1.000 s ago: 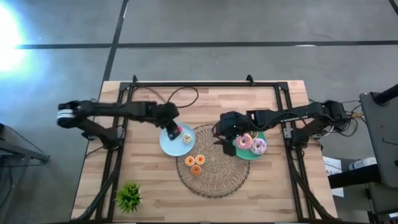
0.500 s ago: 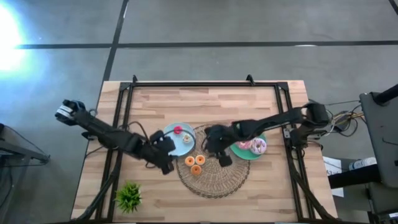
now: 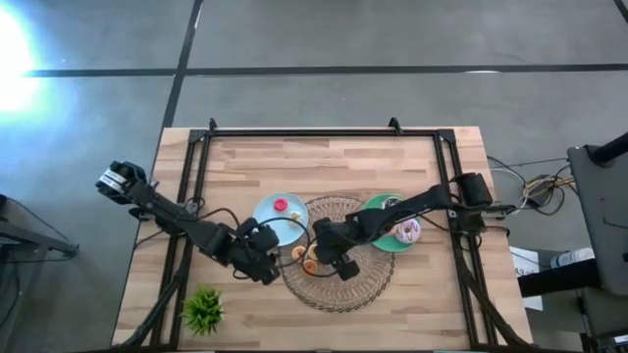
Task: Pick & Place donuts
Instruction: Put the small blue donut on the blue plate
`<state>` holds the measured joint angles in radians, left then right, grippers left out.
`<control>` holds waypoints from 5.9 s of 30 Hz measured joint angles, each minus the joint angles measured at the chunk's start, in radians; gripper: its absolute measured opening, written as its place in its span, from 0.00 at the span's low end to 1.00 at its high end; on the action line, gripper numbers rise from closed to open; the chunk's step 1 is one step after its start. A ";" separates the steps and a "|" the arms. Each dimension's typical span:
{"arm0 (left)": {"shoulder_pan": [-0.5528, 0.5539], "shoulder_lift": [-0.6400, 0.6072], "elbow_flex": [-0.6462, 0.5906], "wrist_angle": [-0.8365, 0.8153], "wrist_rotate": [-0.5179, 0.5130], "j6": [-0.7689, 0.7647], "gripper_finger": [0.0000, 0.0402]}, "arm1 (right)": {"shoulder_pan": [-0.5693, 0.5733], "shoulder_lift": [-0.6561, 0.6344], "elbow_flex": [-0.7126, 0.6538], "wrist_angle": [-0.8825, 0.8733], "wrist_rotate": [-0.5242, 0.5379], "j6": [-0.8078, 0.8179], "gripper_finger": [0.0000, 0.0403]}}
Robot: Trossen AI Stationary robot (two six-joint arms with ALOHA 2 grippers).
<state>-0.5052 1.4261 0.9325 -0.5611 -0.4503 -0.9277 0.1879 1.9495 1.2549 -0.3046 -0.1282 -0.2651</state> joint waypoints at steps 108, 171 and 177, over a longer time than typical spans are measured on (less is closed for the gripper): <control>0.228 0.130 0.057 0.488 -0.621 0.197 0.33 | -0.290 -0.213 -0.408 1.168 0.098 1.676 0.03; 0.497 0.092 -0.022 -0.213 0.280 0.536 0.01 | -0.449 -0.726 -0.427 0.333 -0.134 1.188 0.51; 0.497 0.092 -0.022 -0.213 0.309 0.533 0.12 | -0.450 -0.726 -0.427 0.334 -0.134 1.181 0.51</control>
<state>-0.0082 1.5185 0.9108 -0.7742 -0.1416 -0.3946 -0.2620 1.2240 0.8280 0.0292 -0.2626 0.9158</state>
